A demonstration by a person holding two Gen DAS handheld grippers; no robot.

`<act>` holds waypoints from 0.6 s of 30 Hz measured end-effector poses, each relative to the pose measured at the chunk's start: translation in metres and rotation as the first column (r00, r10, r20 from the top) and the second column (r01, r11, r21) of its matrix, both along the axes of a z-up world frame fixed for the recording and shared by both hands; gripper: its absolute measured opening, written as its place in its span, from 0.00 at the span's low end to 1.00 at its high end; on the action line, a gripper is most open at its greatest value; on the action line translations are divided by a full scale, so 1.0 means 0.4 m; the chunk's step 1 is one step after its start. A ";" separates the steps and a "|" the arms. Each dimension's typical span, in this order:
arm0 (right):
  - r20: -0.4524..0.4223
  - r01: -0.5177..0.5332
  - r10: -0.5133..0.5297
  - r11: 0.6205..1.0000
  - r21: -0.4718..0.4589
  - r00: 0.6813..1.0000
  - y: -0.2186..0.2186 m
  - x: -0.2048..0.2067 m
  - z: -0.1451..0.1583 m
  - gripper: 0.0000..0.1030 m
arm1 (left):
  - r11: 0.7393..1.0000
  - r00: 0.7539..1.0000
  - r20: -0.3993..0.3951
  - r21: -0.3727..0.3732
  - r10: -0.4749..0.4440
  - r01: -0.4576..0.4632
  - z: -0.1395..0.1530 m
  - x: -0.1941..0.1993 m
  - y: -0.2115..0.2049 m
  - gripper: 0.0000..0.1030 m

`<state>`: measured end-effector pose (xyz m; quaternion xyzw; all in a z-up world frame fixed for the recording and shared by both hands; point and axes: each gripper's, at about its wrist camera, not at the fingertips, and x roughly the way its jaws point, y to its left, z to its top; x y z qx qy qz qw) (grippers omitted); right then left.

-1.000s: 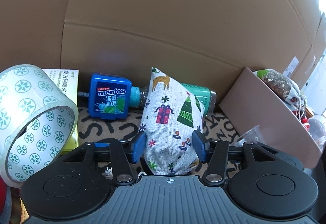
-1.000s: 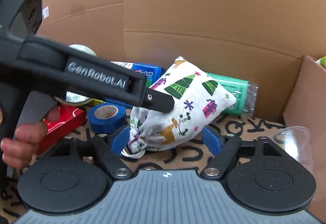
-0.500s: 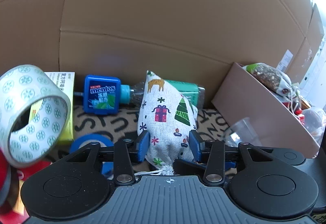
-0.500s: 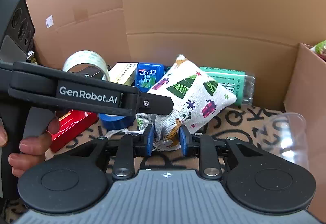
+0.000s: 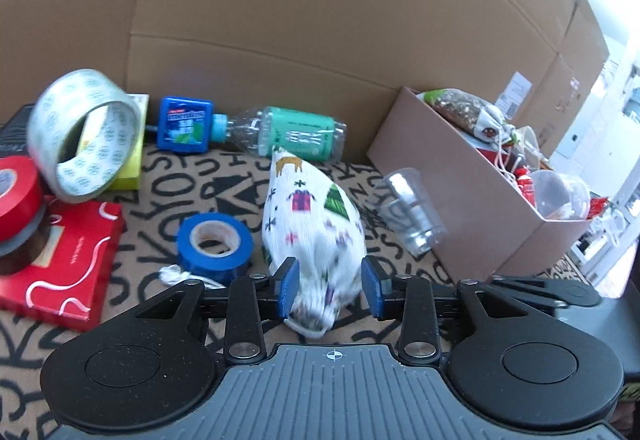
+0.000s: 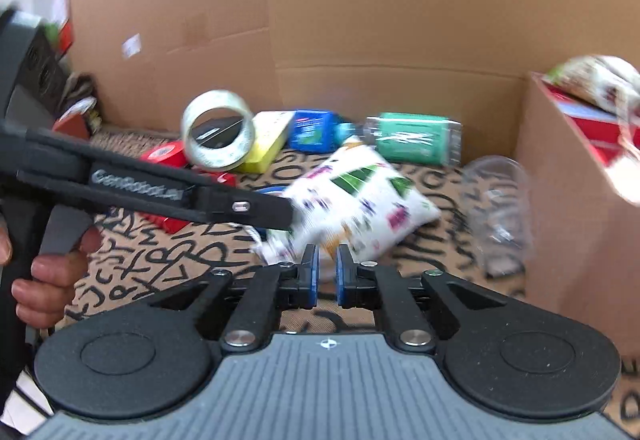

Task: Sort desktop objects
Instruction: 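Close the left tool on the cloth bag while the right tool grips it too, then lift the cloth bag with both tools and carry it toward the pink box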

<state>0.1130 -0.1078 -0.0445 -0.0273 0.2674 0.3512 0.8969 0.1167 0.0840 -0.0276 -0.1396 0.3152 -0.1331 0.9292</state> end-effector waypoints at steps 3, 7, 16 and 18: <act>-0.046 0.072 -0.069 0.995 0.063 0.997 -0.036 0.015 0.004 0.45 | 0.999 0.999 -0.006 -0.027 0.033 -0.033 0.006 0.017 0.018 0.64; -0.081 0.072 -0.060 0.986 0.148 0.995 -0.039 0.027 0.004 0.63 | 0.999 1.000 -0.014 -0.043 0.026 -0.026 0.015 0.077 0.034 0.71; -0.231 0.094 -0.036 0.965 0.247 0.972 0.021 0.105 -0.048 0.79 | 0.995 0.992 -0.109 0.064 -0.066 0.073 -0.021 0.220 0.010 0.73; -0.259 0.105 -0.037 0.961 0.256 0.965 0.028 0.128 -0.062 0.79 | 0.994 0.990 -0.115 0.062 -0.078 0.085 -0.036 0.229 0.012 0.77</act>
